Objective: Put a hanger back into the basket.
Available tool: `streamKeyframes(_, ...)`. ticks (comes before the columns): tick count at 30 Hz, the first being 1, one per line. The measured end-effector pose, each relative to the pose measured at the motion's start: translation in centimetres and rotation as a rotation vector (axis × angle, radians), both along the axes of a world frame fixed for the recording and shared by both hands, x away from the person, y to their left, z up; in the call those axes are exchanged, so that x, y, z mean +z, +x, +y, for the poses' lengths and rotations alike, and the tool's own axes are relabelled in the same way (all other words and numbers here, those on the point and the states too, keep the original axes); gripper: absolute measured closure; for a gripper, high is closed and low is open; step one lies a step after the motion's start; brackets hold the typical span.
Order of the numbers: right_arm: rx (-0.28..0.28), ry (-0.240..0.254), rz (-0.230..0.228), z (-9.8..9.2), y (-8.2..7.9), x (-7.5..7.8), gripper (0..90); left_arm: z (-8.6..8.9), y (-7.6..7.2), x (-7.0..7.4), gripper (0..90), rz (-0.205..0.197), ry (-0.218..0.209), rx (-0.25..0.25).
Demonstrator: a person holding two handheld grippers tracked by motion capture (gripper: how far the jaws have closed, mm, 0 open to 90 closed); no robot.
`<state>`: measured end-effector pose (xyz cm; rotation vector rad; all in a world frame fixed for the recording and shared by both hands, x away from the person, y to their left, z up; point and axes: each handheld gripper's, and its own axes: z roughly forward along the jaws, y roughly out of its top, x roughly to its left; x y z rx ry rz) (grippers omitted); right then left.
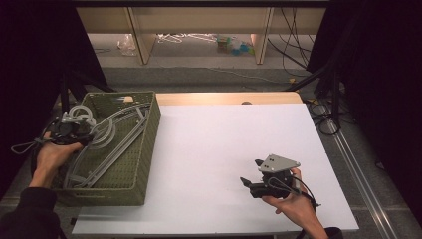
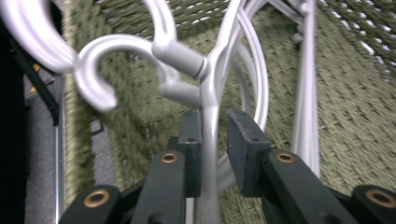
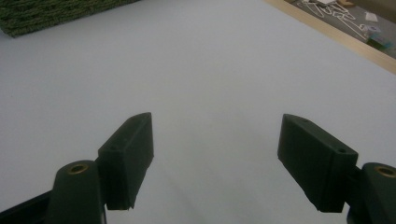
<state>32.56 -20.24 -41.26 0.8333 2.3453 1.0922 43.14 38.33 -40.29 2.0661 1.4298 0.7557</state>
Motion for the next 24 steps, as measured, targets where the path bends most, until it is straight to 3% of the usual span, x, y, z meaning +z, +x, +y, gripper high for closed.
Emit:
streamKeyframes(2,0.002,-0.001,0.0,0.0,0.0,0.0,27.9,0.2,-0.3,0.2,70.5,-0.033,-0.033,0.024)
streamKeyframes(5,0.0,0.001,-0.002,0.0,0.1,0.0,27.9,-0.1,-1.0,0.9,62.1,-0.075,-0.062,0.022)
streamKeyframes(15,-0.001,0.005,-0.002,0.0,0.1,-0.1,27.6,-3.7,-3.7,3.4,42.5,-0.195,-0.211,-0.065)
streamKeyframes(18,-0.001,0.009,-0.001,0.0,0.1,-0.1,27.4,-4.8,-4.3,3.8,35.7,-0.217,-0.226,-0.09)
streamKeyframes(24,0.0,0.016,0.005,0.0,0.1,-0.2,26.9,-6.7,-5.3,4.1,31.5,-0.249,-0.25,-0.138)
